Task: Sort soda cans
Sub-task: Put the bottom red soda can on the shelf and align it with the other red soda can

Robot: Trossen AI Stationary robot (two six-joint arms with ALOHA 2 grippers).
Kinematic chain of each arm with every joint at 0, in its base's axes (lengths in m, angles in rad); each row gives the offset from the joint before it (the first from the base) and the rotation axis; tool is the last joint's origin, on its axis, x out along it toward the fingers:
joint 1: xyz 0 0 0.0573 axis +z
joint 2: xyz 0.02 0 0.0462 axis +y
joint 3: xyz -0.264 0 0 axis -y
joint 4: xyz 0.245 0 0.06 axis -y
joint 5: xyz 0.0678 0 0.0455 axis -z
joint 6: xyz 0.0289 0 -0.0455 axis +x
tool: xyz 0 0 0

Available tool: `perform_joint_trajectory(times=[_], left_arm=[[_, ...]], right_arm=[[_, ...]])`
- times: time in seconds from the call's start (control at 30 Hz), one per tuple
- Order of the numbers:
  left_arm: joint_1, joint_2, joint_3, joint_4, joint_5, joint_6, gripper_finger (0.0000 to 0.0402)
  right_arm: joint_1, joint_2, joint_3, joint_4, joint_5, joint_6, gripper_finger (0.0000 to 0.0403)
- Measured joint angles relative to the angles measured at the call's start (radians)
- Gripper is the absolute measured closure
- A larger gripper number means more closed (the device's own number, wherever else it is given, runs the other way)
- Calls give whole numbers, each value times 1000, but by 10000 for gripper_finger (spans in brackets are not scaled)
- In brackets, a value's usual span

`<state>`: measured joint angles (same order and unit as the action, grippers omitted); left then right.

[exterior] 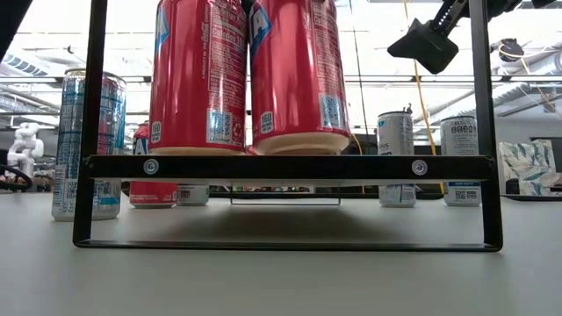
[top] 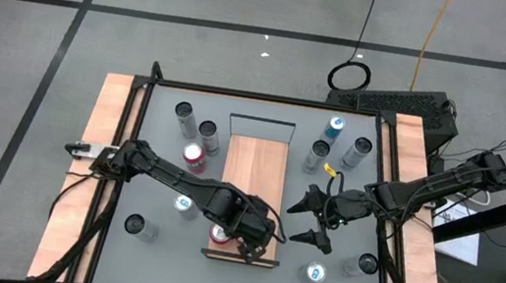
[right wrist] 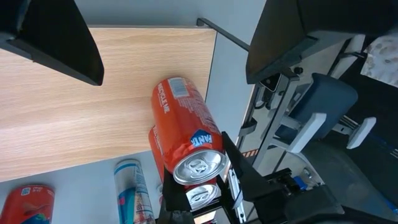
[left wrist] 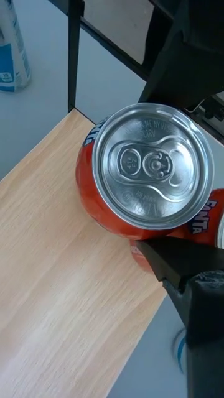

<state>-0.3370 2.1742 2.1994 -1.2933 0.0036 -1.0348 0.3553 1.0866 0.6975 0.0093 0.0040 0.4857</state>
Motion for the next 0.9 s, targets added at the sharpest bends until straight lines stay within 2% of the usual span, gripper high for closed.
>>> perform_joint_trajectory(times=[0.33, 0.67, 0.9], left_arm=[[0, 0, 1, 3, 0, -33, 40], [17, -16, 8, -2, -1, -76, 37], [19, -73, 58, -22, -59, -138, 37]], right_arm=[[0, 0, 0, 0, 28, -27, 35], [0, 34, 0, 18, 27, -26, 41], [0, 90, 0, 107, 41, 0, 91]])
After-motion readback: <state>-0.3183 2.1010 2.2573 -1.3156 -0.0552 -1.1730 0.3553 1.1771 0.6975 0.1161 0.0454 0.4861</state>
